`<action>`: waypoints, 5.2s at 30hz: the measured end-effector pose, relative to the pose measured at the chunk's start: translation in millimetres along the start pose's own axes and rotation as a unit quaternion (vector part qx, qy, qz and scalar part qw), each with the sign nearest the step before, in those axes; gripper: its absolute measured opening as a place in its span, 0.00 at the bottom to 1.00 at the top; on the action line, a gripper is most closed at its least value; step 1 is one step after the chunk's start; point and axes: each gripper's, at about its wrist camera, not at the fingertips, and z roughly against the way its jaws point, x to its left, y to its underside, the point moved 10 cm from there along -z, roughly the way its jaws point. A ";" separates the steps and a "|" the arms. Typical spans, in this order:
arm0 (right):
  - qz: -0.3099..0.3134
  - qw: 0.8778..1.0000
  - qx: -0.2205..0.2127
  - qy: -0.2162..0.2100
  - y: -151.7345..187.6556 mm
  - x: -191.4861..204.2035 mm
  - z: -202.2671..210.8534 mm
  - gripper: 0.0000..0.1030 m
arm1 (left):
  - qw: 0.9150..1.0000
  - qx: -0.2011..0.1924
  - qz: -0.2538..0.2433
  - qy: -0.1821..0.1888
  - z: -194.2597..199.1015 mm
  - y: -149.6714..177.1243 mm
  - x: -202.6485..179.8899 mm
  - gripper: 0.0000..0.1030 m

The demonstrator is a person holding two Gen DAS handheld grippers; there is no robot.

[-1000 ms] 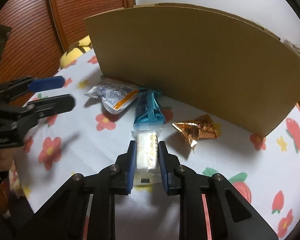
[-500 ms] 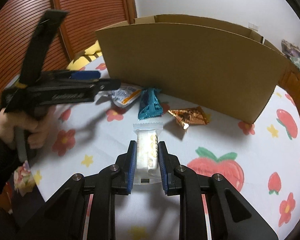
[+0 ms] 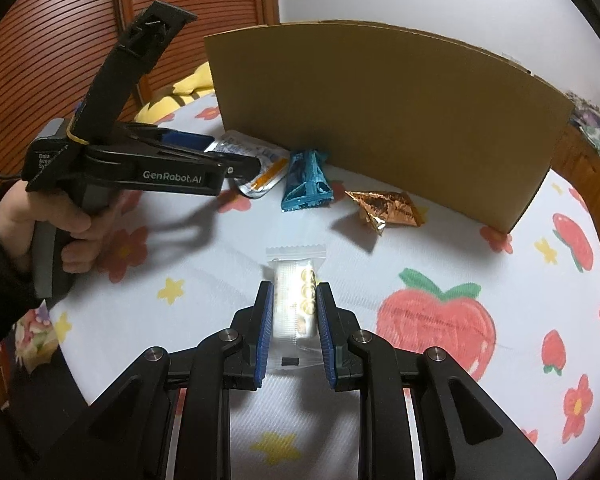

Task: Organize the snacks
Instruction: 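Grasp the clear white bar pack with the right gripper while the left gripper grasps the orange-striped silver pouch, then lift the bar pack and silver pouch and carry them over the box, then open both grippers to release the snacks into the box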

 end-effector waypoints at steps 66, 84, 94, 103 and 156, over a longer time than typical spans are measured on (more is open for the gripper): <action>-0.015 0.998 -0.060 0.019 -26.6 -10.7 36.7 0.19 | 0.987 -0.148 -0.041 0.048 149.6 -13.6 -46.2 0.18; 0.001 0.991 -0.125 0.043 -92.5 -25.4 91.5 0.19 | 0.978 -0.198 -0.053 0.041 186.9 -64.9 -45.9 0.19; 0.000 0.989 -0.145 0.040 -133.1 -46.3 84.7 0.19 | 0.977 -0.204 -0.054 0.037 171.2 -107.0 -35.4 0.19; -0.004 0.991 -0.128 0.043 -157.1 -75.2 49.5 0.19 | 0.981 -0.185 -0.053 0.031 130.0 -137.4 -30.0 0.19; -0.039 0.995 -0.084 0.040 -160.1 -94.3 21.6 0.27 | 0.987 -0.152 -0.049 0.021 108.7 -119.4 -23.7 0.23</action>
